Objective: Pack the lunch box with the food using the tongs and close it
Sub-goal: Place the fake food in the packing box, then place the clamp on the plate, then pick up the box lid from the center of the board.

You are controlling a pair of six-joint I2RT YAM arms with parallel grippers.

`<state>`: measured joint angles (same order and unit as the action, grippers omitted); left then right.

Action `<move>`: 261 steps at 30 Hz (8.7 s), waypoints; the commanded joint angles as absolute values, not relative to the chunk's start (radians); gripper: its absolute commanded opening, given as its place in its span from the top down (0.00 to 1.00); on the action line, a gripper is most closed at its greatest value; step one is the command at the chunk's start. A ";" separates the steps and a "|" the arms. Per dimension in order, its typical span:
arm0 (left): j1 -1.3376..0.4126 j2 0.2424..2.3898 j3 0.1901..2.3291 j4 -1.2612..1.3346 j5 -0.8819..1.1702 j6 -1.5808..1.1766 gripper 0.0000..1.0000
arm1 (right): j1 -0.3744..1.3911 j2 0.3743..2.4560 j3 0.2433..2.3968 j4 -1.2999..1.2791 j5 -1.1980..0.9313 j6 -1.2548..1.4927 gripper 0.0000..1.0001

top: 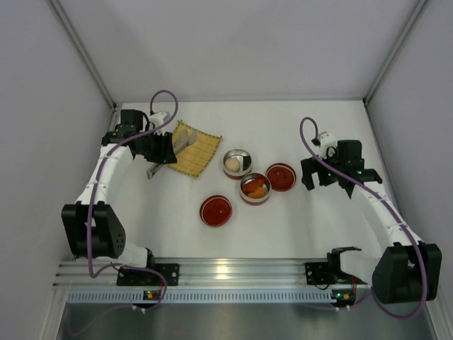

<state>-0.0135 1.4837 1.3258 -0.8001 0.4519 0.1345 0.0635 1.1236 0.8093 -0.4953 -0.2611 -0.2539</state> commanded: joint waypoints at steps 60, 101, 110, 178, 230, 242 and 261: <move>0.031 1.484 1.247 -0.843 0.406 0.446 0.02 | 0.064 1.135 0.936 -0.577 -0.310 -0.275 0.01; -1.357 1.676 0.980 -0.658 -0.801 -0.132 0.03 | 0.063 1.095 0.871 -0.551 -0.241 -0.304 0.01; -1.370 1.802 0.988 -0.679 -0.810 -0.127 0.21 | 0.034 1.083 0.873 -0.563 -0.233 -0.333 0.01; -1.287 1.459 1.746 -0.942 -0.755 0.221 1.00 | 0.394 1.776 0.897 1.701 -0.844 1.599 0.23; -1.092 1.532 1.853 -1.038 -0.660 0.083 1.00 | 0.548 1.907 1.144 1.701 -0.821 1.697 0.50; -1.092 1.491 1.782 -0.994 -0.699 0.069 1.00 | 0.575 1.868 1.154 1.703 -0.862 1.704 0.80; -0.907 1.422 1.698 -1.092 -0.560 0.003 0.03 | 0.416 1.600 1.155 0.839 -1.008 1.226 1.00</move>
<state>-0.9131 1.4796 1.7164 -1.0645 -0.5789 0.0162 0.4324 1.6966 1.0824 1.0737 -0.9710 1.4452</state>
